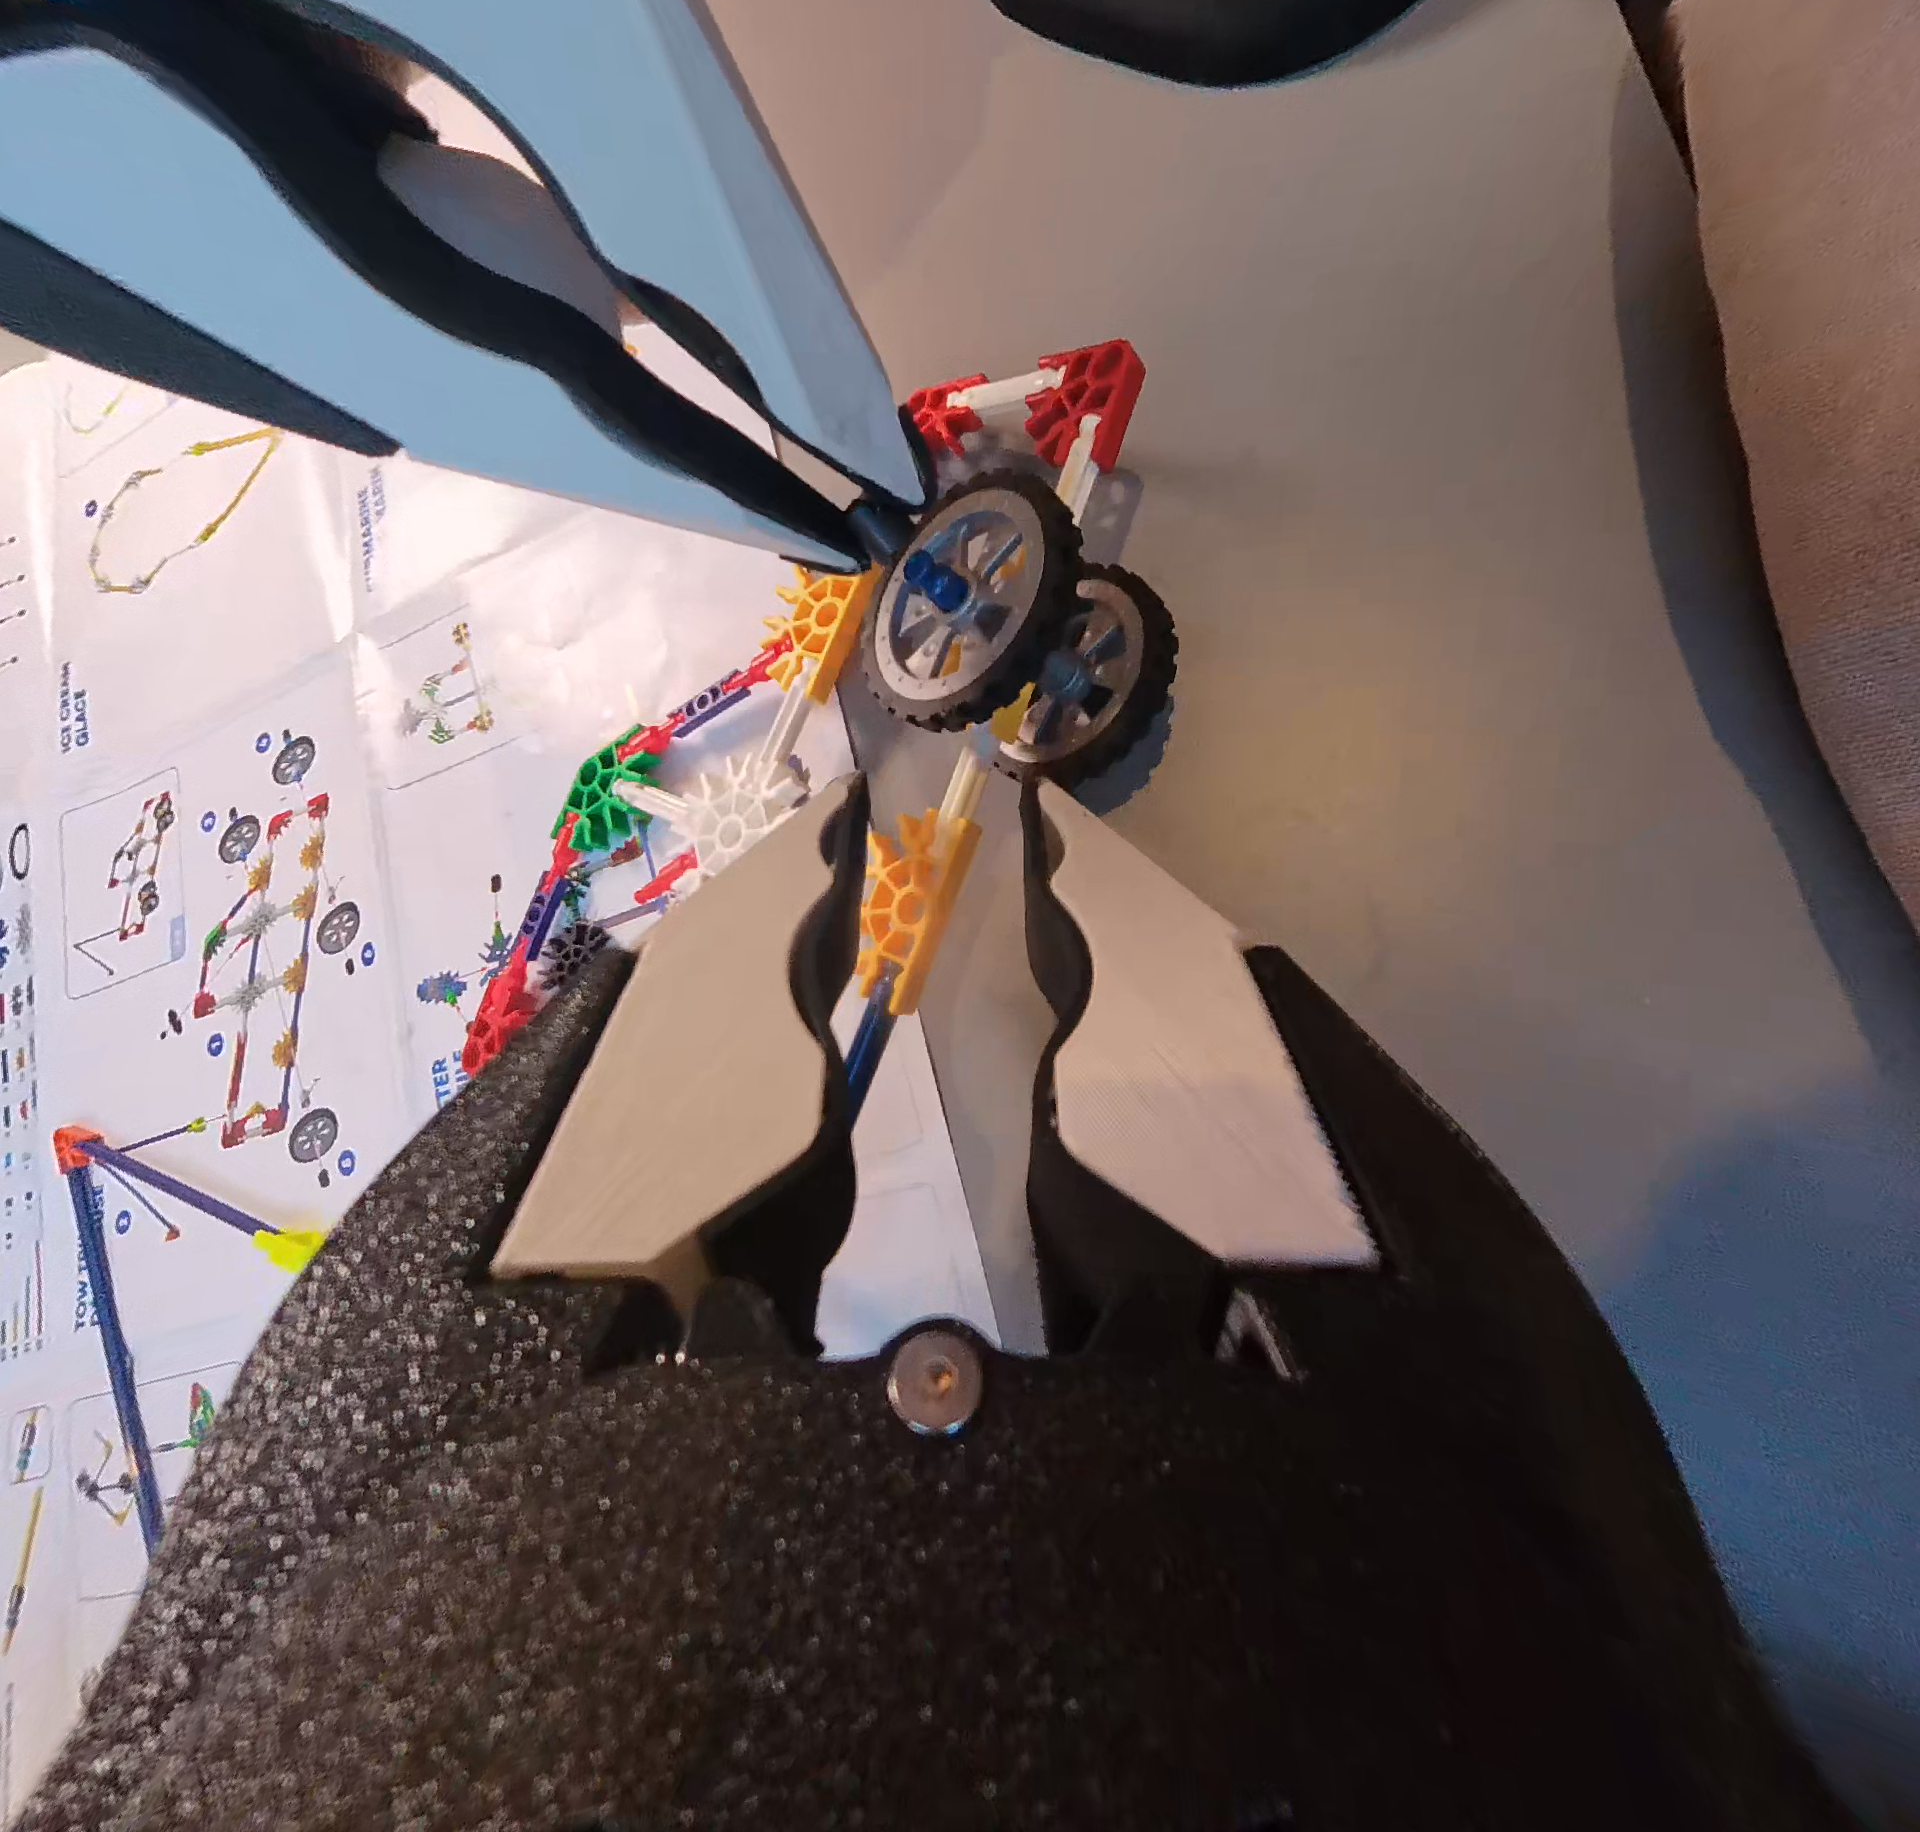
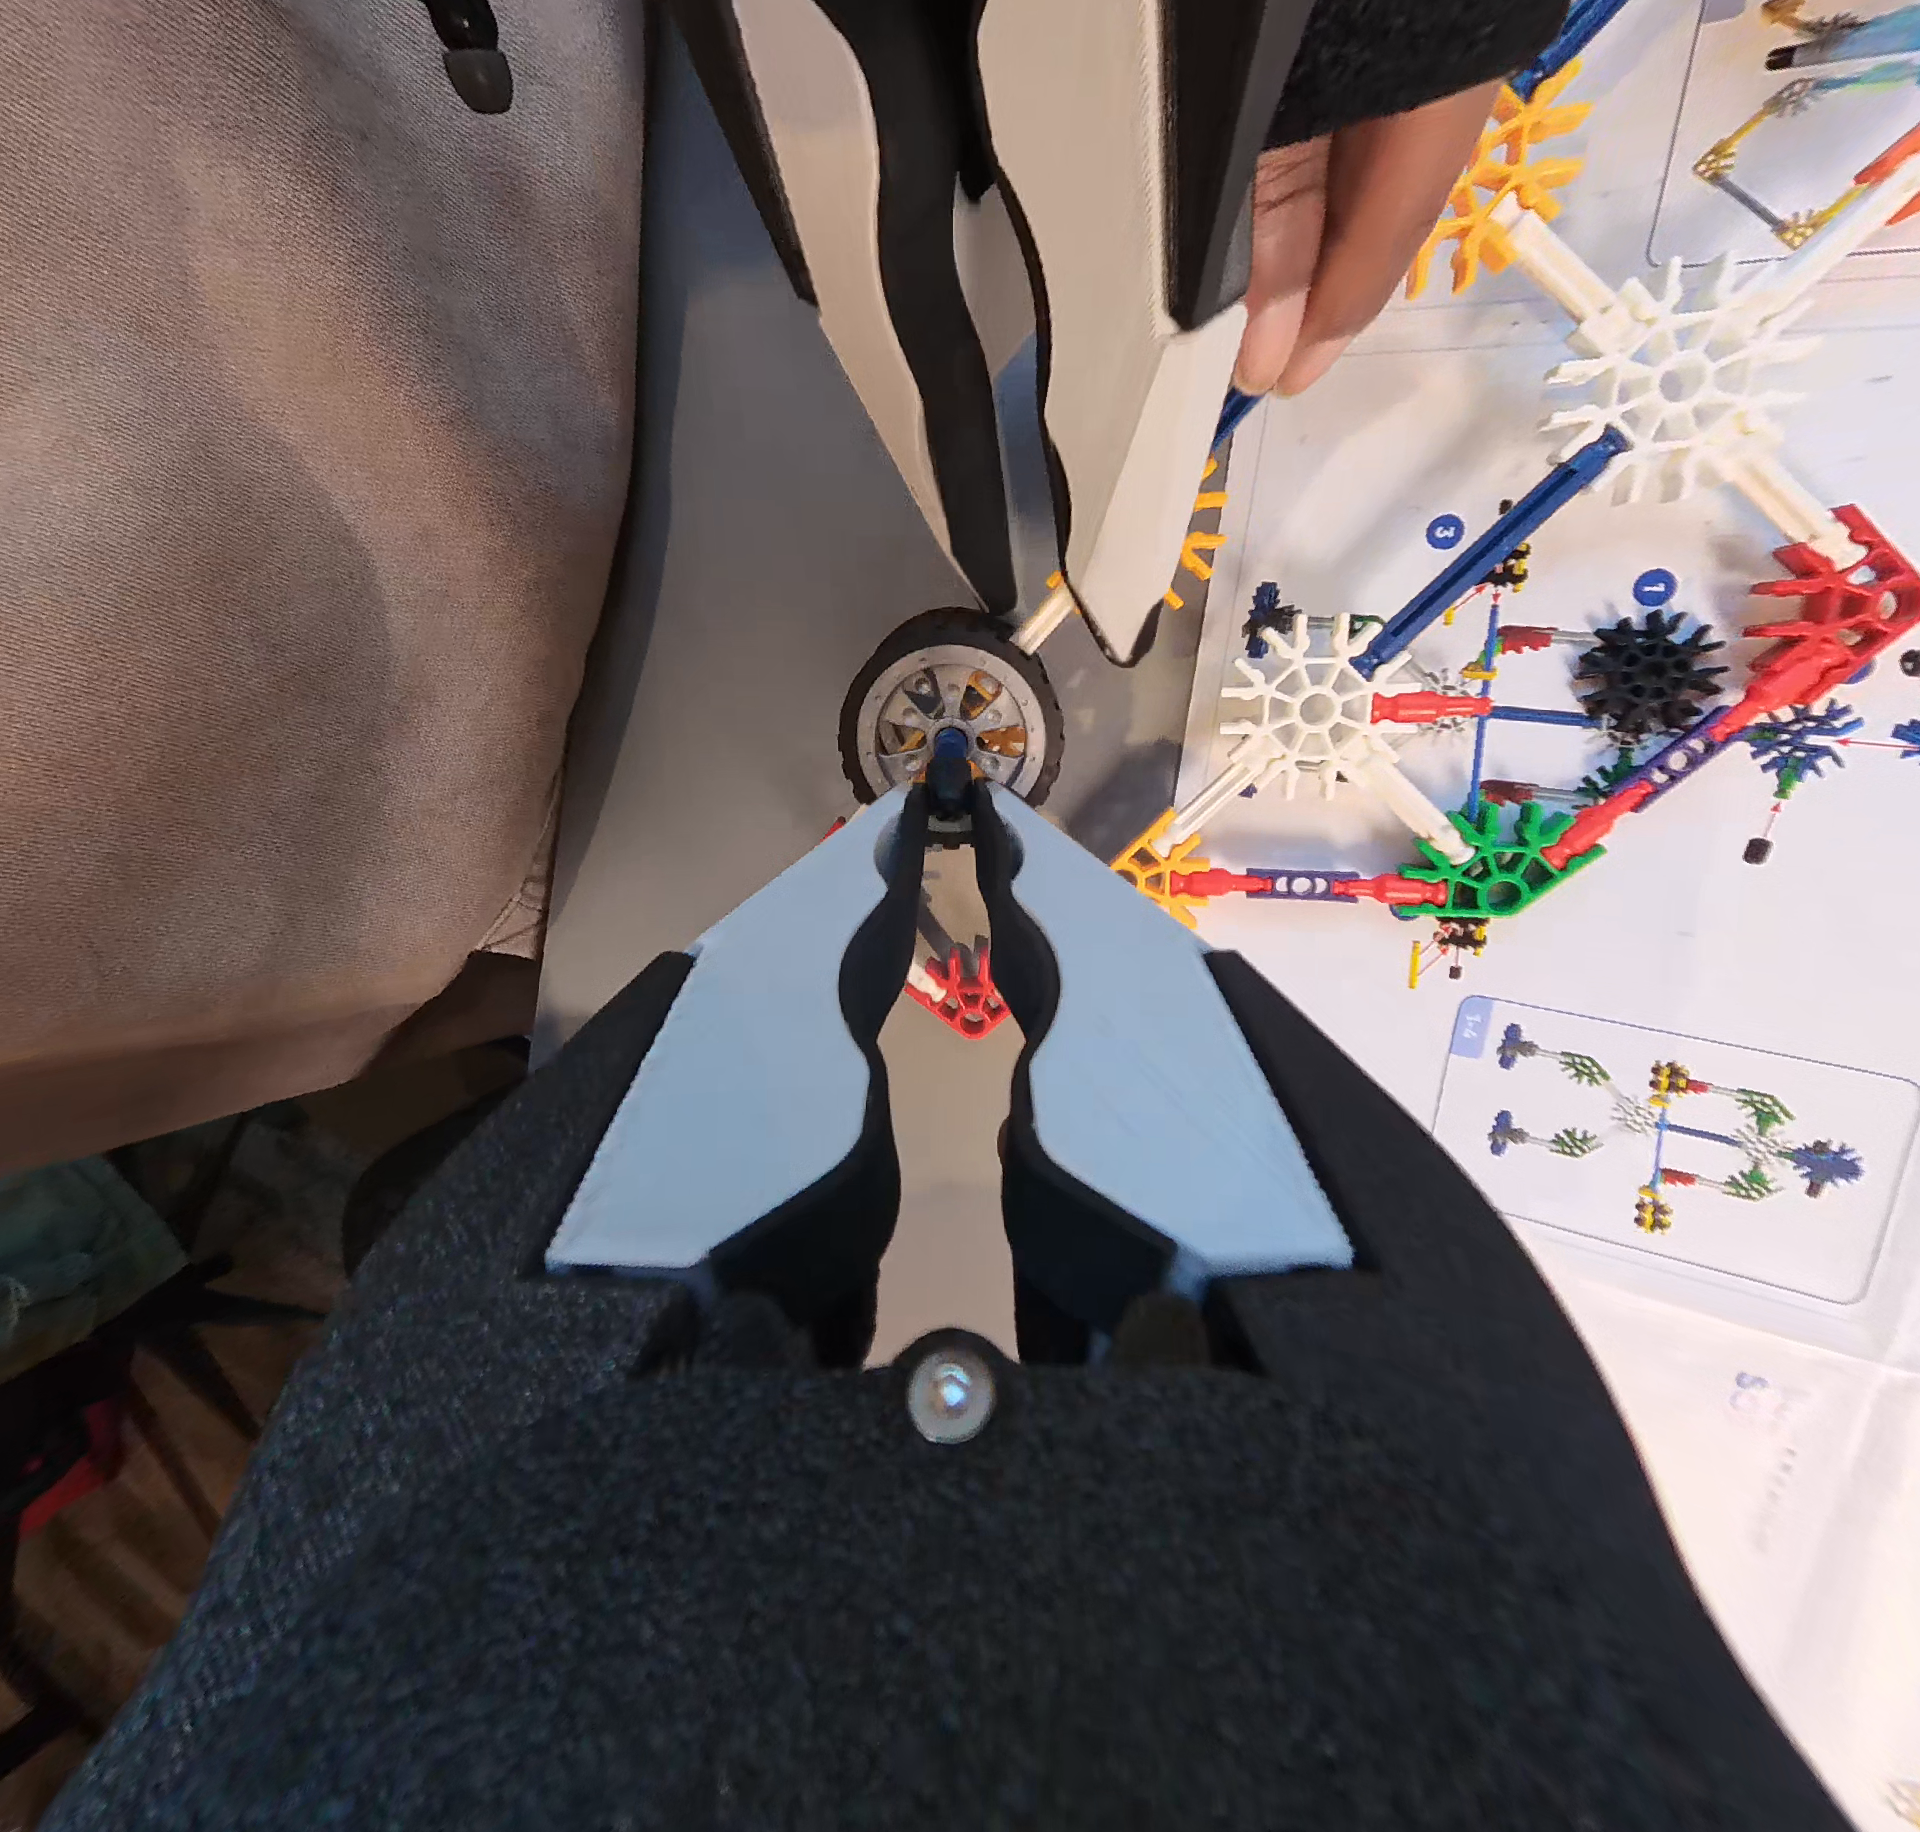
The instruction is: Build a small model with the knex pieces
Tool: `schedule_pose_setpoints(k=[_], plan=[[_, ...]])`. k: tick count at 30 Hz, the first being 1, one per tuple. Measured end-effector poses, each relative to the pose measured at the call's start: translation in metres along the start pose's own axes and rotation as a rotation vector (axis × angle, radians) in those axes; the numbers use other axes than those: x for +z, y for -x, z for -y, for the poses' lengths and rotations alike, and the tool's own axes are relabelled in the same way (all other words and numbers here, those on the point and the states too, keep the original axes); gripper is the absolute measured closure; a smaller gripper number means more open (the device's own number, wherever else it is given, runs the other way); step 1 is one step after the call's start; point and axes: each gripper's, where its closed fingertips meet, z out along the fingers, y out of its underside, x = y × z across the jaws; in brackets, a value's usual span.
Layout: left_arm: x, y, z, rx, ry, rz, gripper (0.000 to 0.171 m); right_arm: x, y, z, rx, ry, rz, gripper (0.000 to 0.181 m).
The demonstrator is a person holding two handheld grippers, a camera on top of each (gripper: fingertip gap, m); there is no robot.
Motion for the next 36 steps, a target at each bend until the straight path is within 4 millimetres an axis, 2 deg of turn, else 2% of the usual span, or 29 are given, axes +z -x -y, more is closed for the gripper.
schedule_pose_setpoints(k=[4, 10, 16, 20, 27, 30, 33, 36], plan=[[0.009, 0.000, -0.005, 0.054, 0.031, 0.035, 0.157, 0.002, -0.001, 0.002, -0.001, -0.008, 0.007, 0.175], [0.012, 0.008, -0.004, 0.170, 0.036, 0.167, 0.159, 0.002, 0.000, 0.001, 0.003, -0.007, 0.012, 0.175], [0.017, 0.022, 0.003, 0.274, 0.040, 0.340, 0.162, -0.002, -0.007, -0.008, -0.023, 0.110, -0.049, 0.175], [0.020, 0.023, 0.004, 0.344, 0.060, 0.403, 0.165, -0.001, -0.006, -0.012, -0.019, 0.181, -0.073, 0.175], [0.022, 0.013, 0.003, 0.359, 0.067, 0.348, 0.165, 0.008, 0.000, -0.015, 0.029, 0.145, -0.047, 0.175], [0.016, 0.006, 0.005, 0.219, 0.018, 0.236, 0.157, 0.011, 0.004, -0.012, 0.008, 0.144, -0.052, 0.175], [0.000, -0.004, 0.014, 0.132, -0.086, 0.139, 0.145, 0.011, 0.004, -0.012, -0.010, 0.158, -0.071, 0.175], [-0.002, -0.016, 0.017, 0.089, -0.111, 0.091, 0.154, 0.011, 0.004, -0.012, -0.014, 0.163, -0.086, 0.175]])
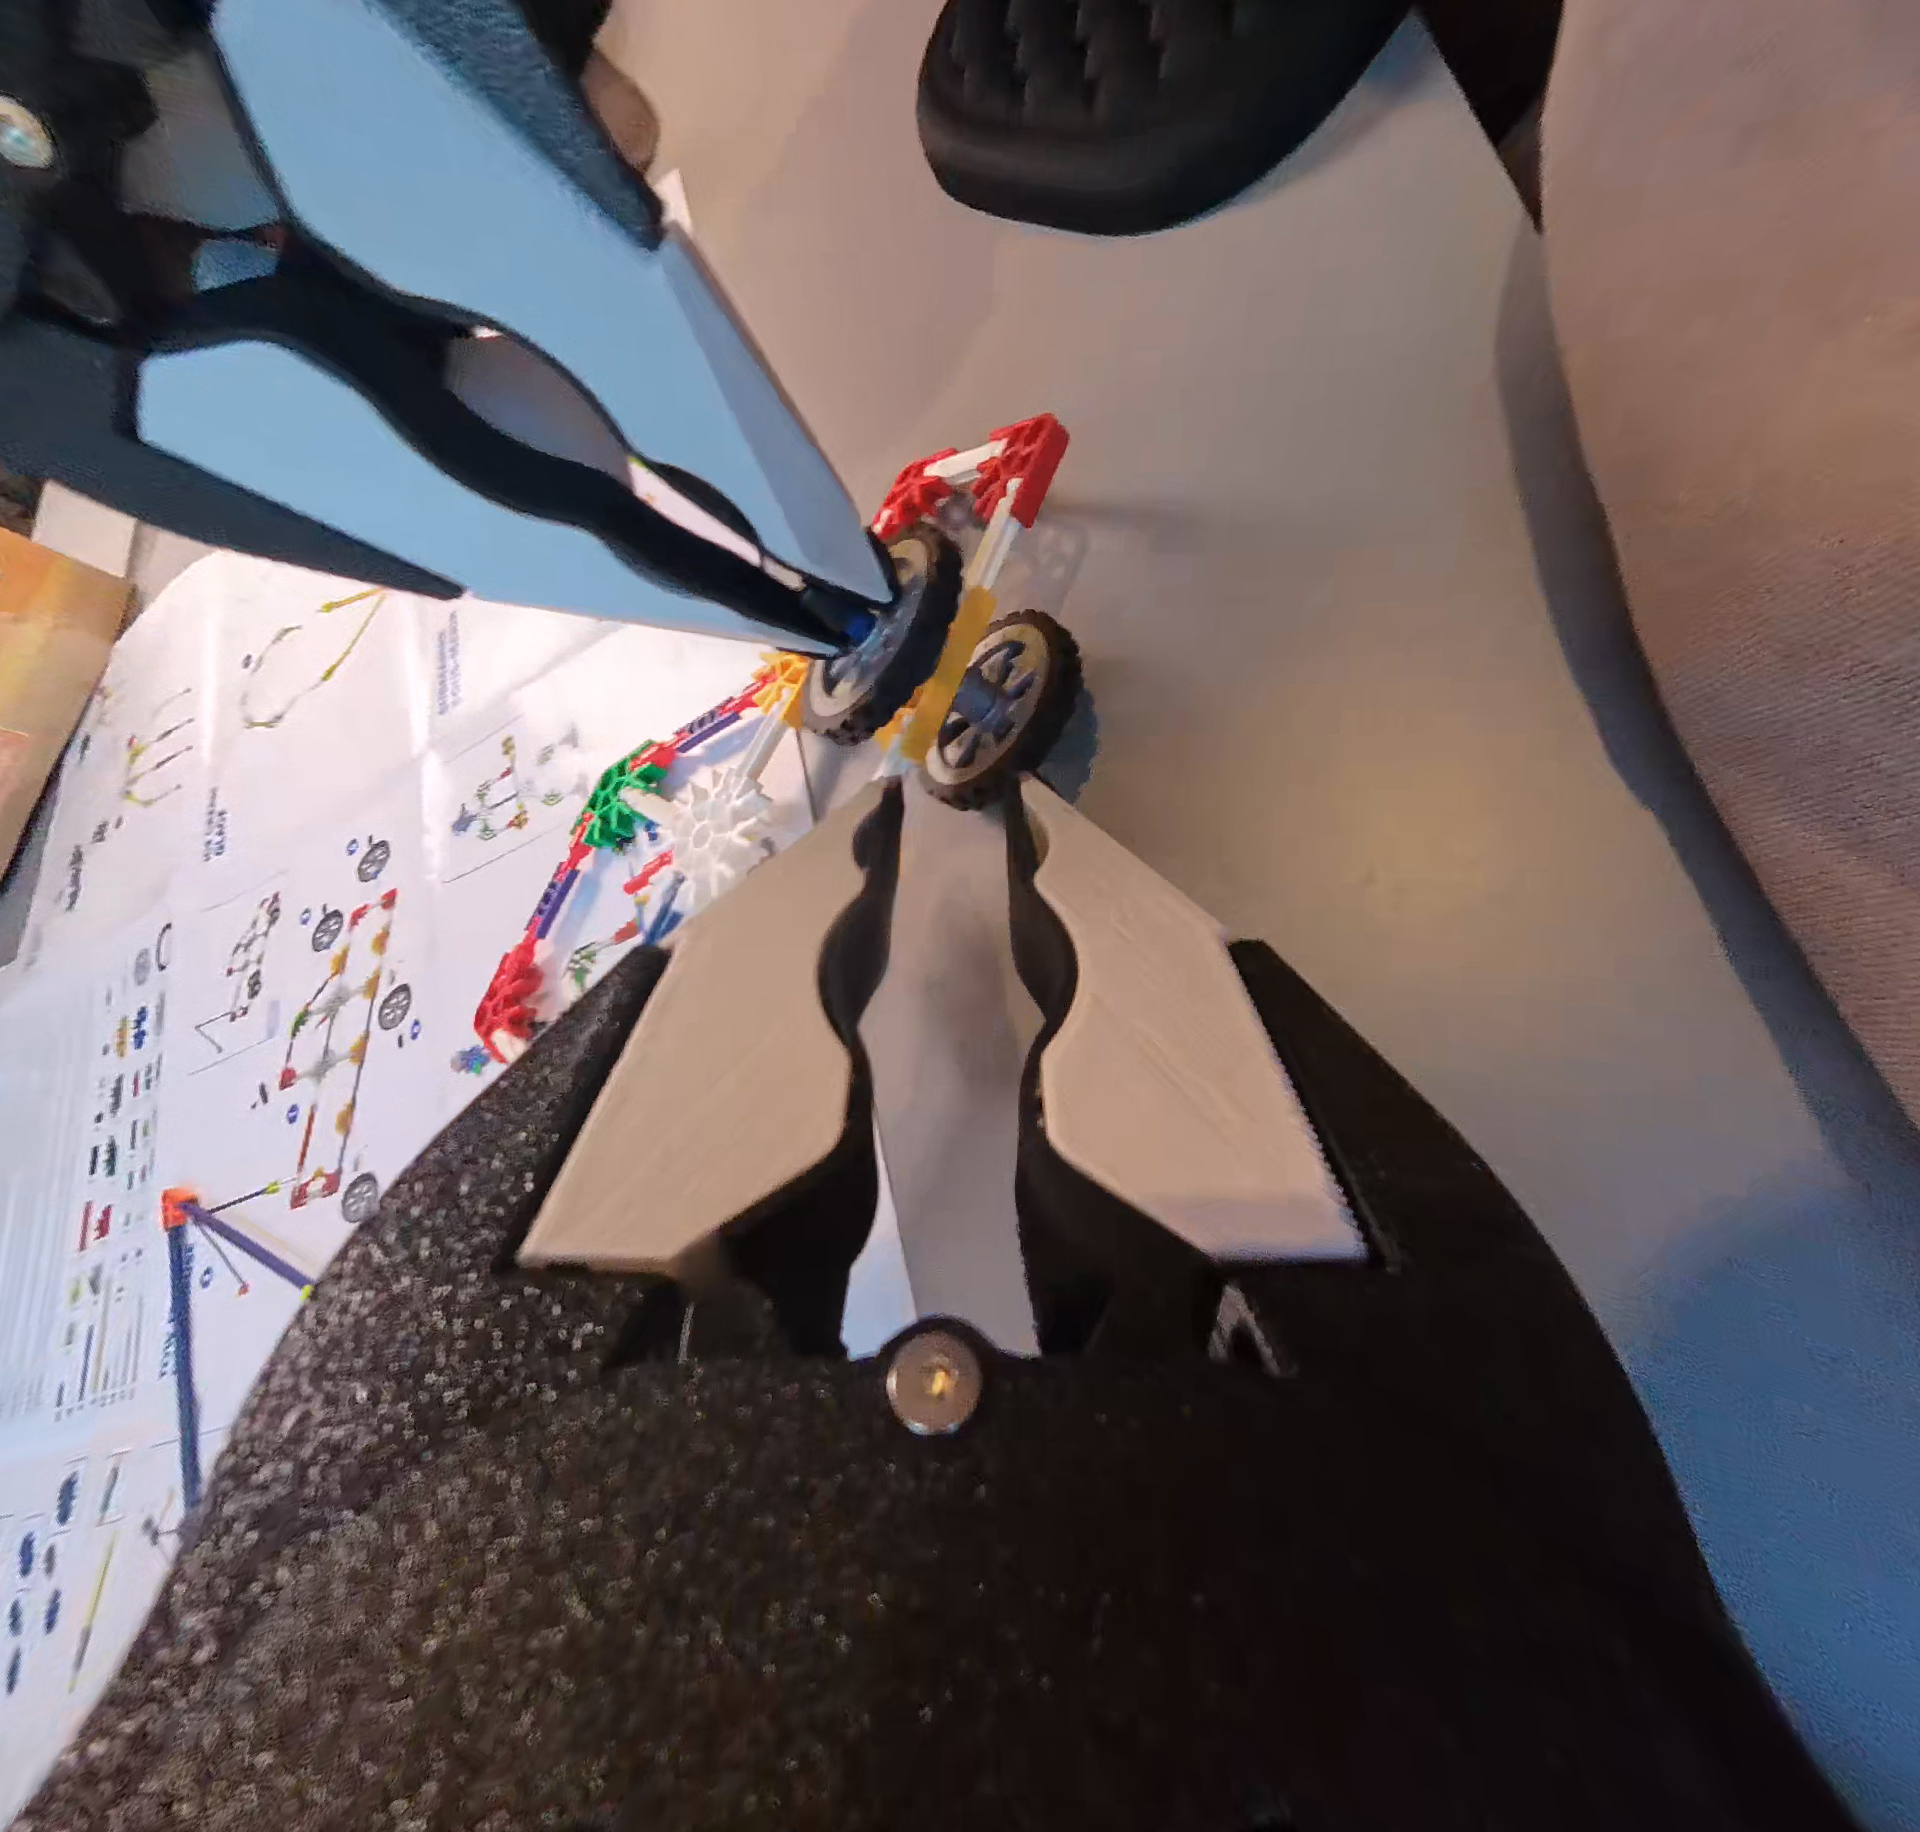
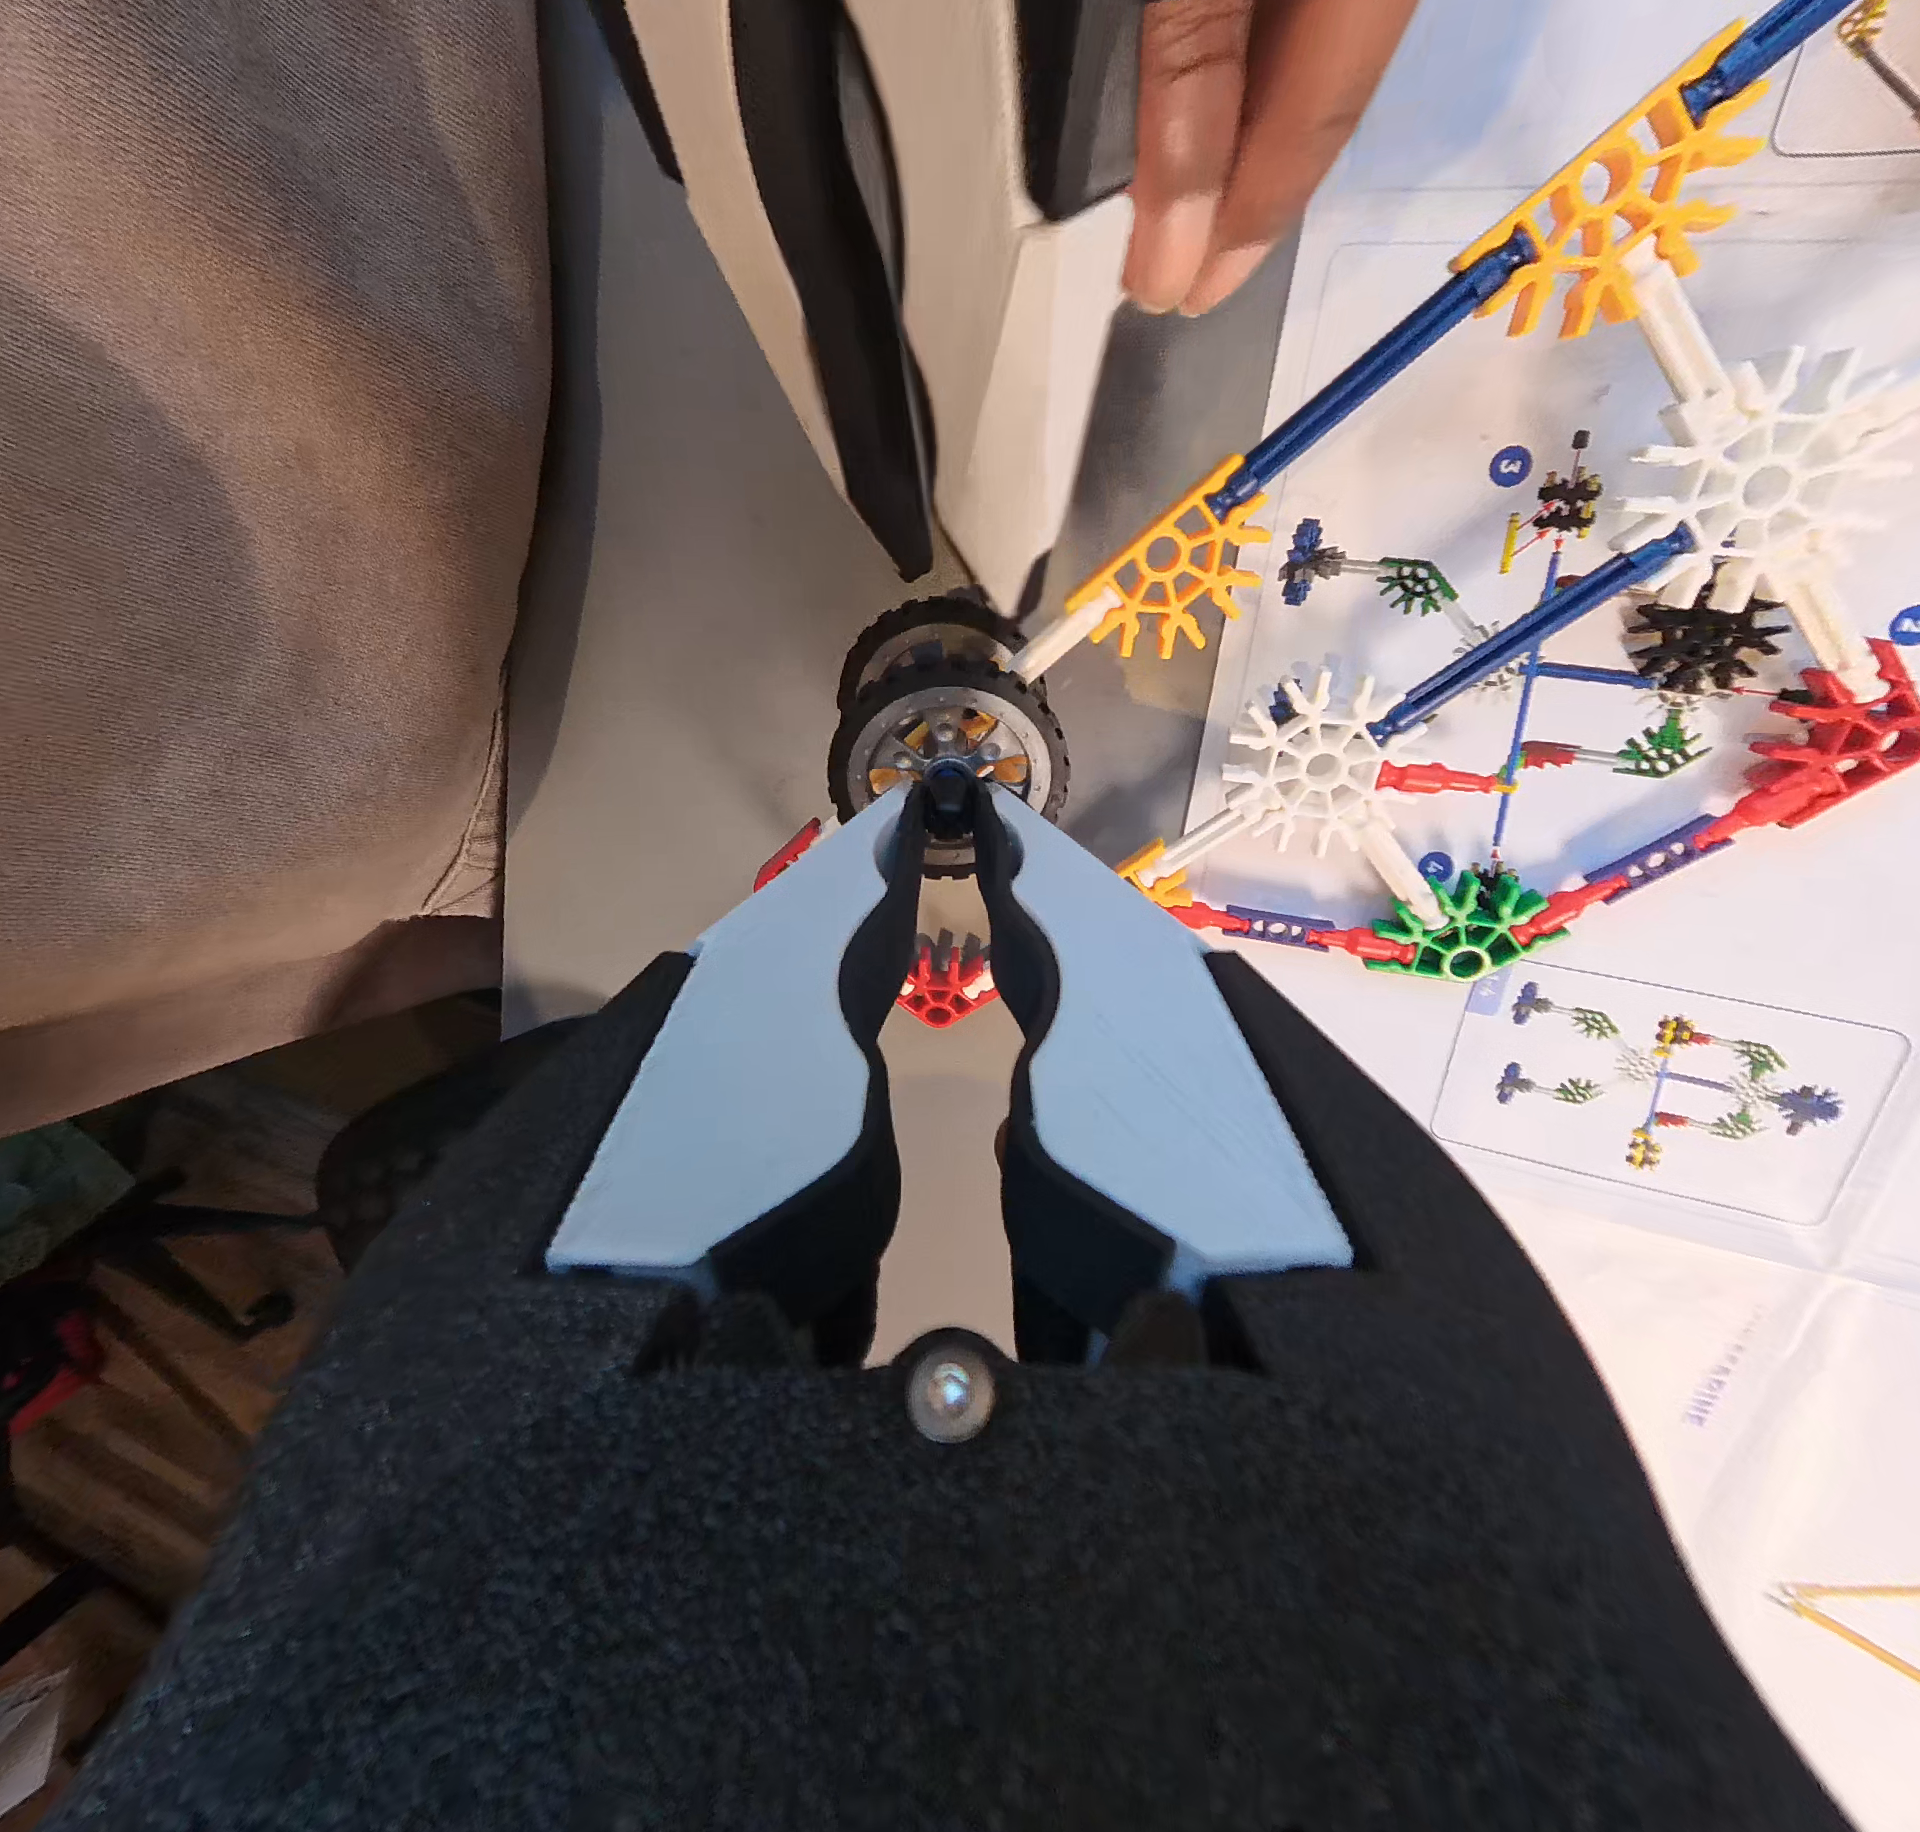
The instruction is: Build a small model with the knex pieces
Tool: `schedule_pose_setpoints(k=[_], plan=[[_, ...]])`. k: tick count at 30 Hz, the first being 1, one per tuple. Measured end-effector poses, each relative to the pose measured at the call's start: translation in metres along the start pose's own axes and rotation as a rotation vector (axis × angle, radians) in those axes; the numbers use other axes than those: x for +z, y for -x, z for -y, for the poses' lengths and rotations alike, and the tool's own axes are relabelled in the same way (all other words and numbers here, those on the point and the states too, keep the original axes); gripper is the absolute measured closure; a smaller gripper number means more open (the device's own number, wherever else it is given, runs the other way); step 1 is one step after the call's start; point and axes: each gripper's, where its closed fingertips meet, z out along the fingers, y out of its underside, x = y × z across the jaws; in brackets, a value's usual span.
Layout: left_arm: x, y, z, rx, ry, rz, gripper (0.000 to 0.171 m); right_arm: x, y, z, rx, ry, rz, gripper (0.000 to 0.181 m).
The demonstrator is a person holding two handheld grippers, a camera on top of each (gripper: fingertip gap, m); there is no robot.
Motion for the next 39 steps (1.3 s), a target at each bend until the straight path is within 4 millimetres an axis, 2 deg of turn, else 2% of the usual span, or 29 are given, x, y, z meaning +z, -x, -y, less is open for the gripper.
schedule_pose_setpoints(k=[3, 8, 21, 25, 30, 35, 39], plan=[[0.006, -0.016, 0.005, -0.031, 0.003, -0.051, 0.160, 0.000, 0.000, 0.000, 0.001, 0.005, -0.013, 0.175], [0.020, -0.024, 0.009, -0.036, 0.001, -0.047, 0.161, 0.001, 0.003, 0.004, -0.008, 0.002, -0.021, 0.175], [0.022, -0.024, 0.010, 0.007, 0.006, -0.029, 0.162, 0.002, 0.003, 0.005, 0.003, 0.074, -0.010, 0.175], [0.021, -0.024, 0.008, -0.006, 0.005, -0.032, 0.162, 0.001, 0.004, 0.008, 0.023, 0.011, 0.013, 0.170], [0.021, -0.024, 0.008, 0.003, 0.008, -0.029, 0.162, -0.012, 0.000, 0.006, 0.077, -0.072, 0.025, 0.167], [0.021, -0.024, 0.007, 0.004, 0.006, -0.029, 0.162, -0.015, 0.002, 0.008, 0.080, -0.118, 0.036, 0.181], [0.021, -0.024, 0.007, 0.004, 0.001, -0.029, 0.162, -0.015, 0.003, 0.011, 0.062, -0.115, 0.029, 0.181]])
